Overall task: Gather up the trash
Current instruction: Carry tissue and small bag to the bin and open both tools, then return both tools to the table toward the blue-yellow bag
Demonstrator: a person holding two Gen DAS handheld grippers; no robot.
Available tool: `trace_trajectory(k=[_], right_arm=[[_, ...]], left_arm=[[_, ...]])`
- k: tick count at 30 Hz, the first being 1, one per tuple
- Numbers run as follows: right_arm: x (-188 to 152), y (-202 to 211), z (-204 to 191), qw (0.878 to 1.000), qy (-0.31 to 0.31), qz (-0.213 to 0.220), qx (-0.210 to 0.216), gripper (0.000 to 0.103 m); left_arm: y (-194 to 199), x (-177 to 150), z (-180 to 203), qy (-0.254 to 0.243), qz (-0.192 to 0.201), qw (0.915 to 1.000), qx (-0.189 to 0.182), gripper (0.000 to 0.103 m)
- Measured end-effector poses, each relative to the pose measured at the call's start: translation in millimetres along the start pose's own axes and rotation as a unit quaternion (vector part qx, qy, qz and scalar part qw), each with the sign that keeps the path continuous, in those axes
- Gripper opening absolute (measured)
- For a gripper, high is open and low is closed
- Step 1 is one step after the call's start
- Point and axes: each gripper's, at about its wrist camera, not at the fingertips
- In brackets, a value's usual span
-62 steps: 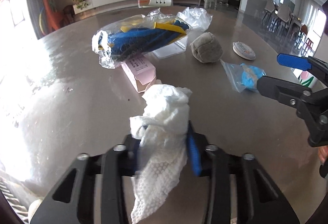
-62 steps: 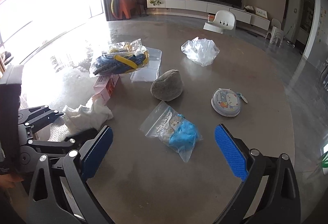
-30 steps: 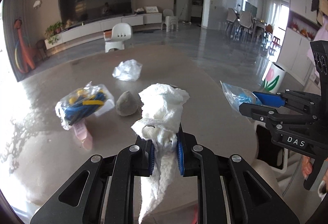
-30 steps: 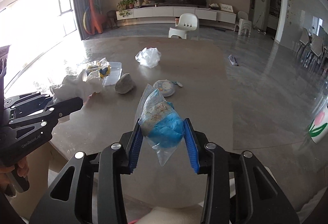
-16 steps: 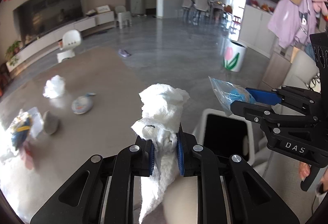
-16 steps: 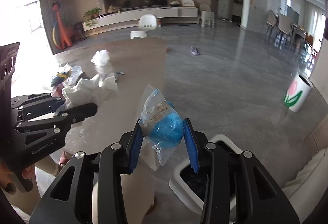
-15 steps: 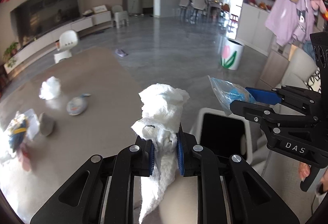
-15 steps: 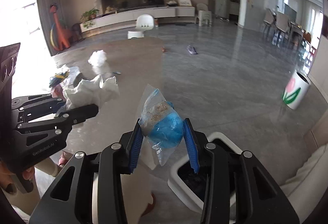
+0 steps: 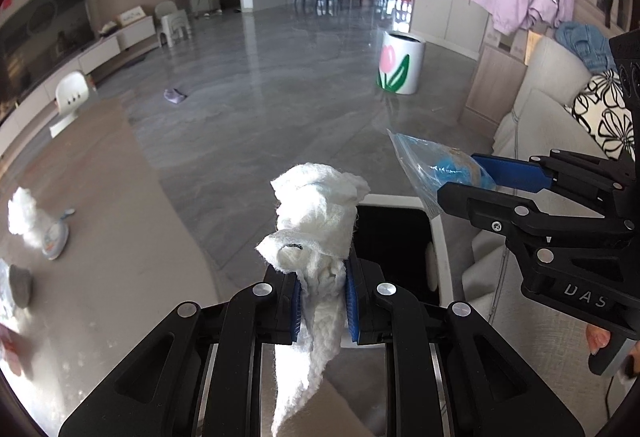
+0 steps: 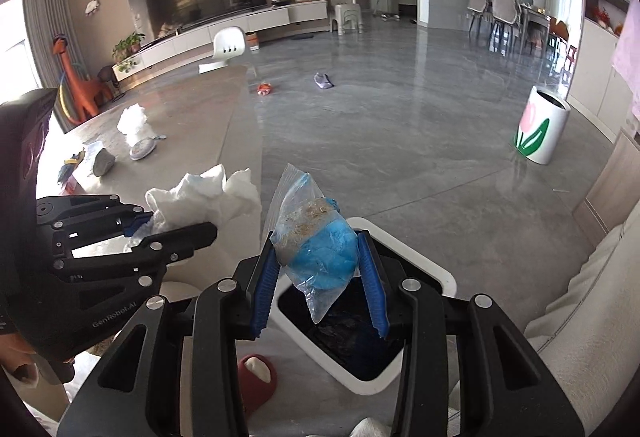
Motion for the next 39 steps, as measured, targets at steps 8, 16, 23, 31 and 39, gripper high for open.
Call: trace_trajectory(k=[8, 16, 23, 31, 39], right_arm=[[-7.7, -7.6, 29.4, 0.999, -0.033, -0.008, -0.015, 0.04], [-12.5, -18.6, 40.2, 0.999, -0.042, -0.018, -0.019, 0.04], [-20.4, -53.1, 45.1, 0.997, -0.042, -0.062, -0.023, 0.041], [-17.8, -56.4, 38.4, 0.997, -0.043, -0.056, -0.024, 0.098], [16.7, -36.0, 6.0, 0.999, -0.025, 0.001, 0.031, 0.098]], left_arm=[[-28.6, 15.6, 19.1, -0.036, -0.028, 0.9977, 0.05, 0.098], [-30.3, 21.5, 14.7, -0.041, -0.022, 0.996, 0.077, 0.098], [-18.6, 18.4, -13.4, -0.02, -0.01, 0.9926, 0.12, 0.098], [6.0, 10.7, -51.5, 0.026, 0.01, 0.989, 0.146, 0.098], [39.0, -4.4, -101.2, 0.085, 0.029, 0.9781, 0.188, 0.098]])
Point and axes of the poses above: each gripper's, at about its wrist camera, not at the fingertips, and y roughly against the way its jaws point, z to its right, x to its top, and after that the axes turned 4 degrees about x, right-handed
